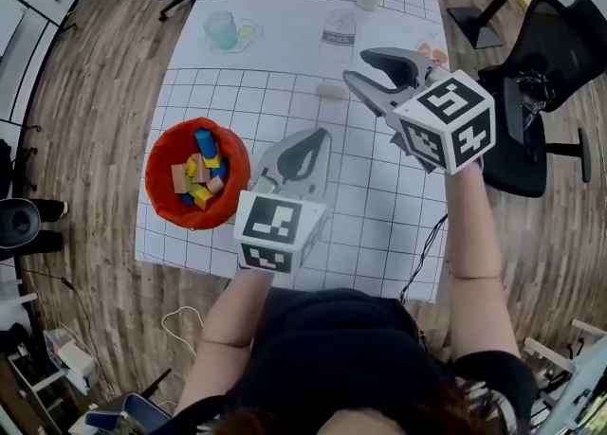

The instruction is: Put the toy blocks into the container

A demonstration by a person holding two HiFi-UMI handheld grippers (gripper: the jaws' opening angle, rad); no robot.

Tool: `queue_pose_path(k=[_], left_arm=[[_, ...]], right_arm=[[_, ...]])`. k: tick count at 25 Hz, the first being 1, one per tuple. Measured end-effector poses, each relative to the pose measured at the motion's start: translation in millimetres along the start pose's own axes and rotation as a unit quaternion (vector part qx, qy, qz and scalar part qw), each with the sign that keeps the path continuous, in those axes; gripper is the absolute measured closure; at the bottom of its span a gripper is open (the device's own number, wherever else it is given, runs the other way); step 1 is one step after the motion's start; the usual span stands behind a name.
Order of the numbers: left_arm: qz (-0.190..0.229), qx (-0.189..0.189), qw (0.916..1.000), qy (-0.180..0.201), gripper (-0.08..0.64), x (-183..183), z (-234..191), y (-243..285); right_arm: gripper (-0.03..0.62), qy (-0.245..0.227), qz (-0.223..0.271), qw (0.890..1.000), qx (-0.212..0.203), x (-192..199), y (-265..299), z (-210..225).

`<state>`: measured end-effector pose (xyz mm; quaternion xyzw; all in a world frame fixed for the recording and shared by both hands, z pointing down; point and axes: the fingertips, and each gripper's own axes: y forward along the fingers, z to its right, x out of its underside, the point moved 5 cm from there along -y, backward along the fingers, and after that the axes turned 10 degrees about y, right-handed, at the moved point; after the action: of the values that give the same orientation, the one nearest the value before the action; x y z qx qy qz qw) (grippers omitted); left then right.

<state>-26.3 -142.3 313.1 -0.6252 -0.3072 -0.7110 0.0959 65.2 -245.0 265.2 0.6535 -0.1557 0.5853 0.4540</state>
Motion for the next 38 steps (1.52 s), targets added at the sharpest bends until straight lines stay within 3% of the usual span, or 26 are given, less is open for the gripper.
queue_pose_path(k=[5, 17, 26, 38], left_arm=[[-0.02, -0.025, 0.9993, -0.018, 0.534, 21.7, -12.8, 29.4], [-0.087, -0.039, 0.9943, -0.049, 0.534, 83.1, -29.2, 75.9], [-0.114, -0.039, 0.9902, -0.07, 0.534, 113.2, -37.1, 94.5], [-0.137, -0.02, 0.9876, -0.074, 0.534, 128.6, -33.0, 105.6]], right_arm=[[0.42, 0.004, -0.026, 0.999, -0.022, 39.3, 43.2, 22.9], [0.42, 0.018, -0.089, 0.995, -0.039, 132.1, 123.8, 67.4], [0.403, -0.009, -0.123, 0.992, -0.036, 168.1, 154.6, 79.8], [0.393, -0.031, -0.154, 0.986, -0.06, 185.8, 169.0, 82.2]])
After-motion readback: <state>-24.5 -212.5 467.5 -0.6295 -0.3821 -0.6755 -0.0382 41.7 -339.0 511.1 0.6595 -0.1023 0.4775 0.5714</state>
